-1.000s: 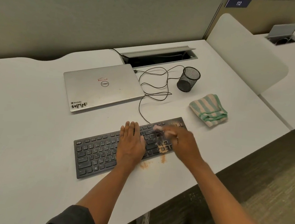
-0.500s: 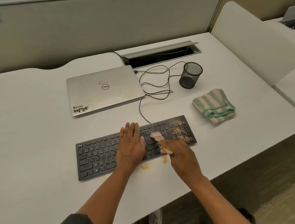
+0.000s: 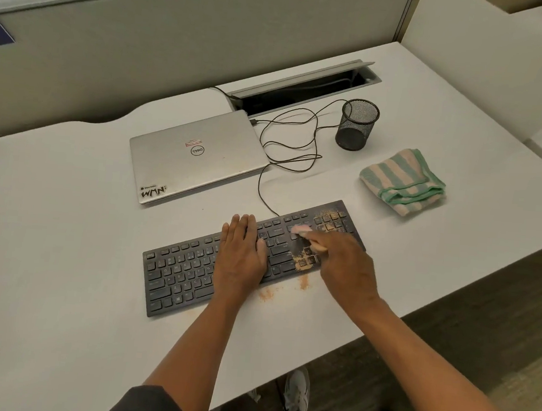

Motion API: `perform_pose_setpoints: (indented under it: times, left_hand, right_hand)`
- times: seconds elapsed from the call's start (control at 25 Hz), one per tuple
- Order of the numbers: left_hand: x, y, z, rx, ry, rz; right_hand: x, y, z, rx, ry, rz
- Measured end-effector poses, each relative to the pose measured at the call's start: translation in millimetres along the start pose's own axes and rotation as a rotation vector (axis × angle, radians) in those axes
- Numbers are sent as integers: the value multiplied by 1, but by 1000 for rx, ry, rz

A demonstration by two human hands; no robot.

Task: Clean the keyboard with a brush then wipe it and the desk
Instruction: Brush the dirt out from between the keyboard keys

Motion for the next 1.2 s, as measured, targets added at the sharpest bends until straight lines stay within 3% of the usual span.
perform_pose_setpoints:
  times: [0.08, 0.24, 0.4, 0.52, 0.68, 0.88, 1.04, 1.2]
  left_hand:
    - [-1, 0, 1, 1, -5, 5]
    - [-2, 0, 1, 6, 5, 3]
    - [-1, 0, 1, 3, 6, 4]
    - [-2, 0, 0, 5, 2, 14]
    - [-2, -1, 1, 4, 3, 18]
    - [-2, 0, 1, 7, 11, 20]
    - [-3, -1, 1, 9, 9, 22]
    - [-1, 1, 1, 7, 17, 9]
  right_hand:
    - [5, -1, 7, 9, 12, -28]
    - [0, -14, 1, 121, -153, 19]
    - [27, 0, 34, -50, -47, 81]
    - [32, 6, 70, -20, -52, 59]
    - [27, 8, 100, -50, -222, 60]
    - [40, 5, 108, 44, -575, -9]
    - [37, 10, 133, 46, -513, 65]
    - [13, 9, 131, 71, -623, 2]
Point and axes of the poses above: each hand's wrist, its own z-axis towards the middle knuckle, its own x-axis out of the back of the hand, y = z × x, the point moved 3 cm from there along z, towards the middle knuckle, and after that the axes turned 10 degrees about z, right-handed, at the moved point
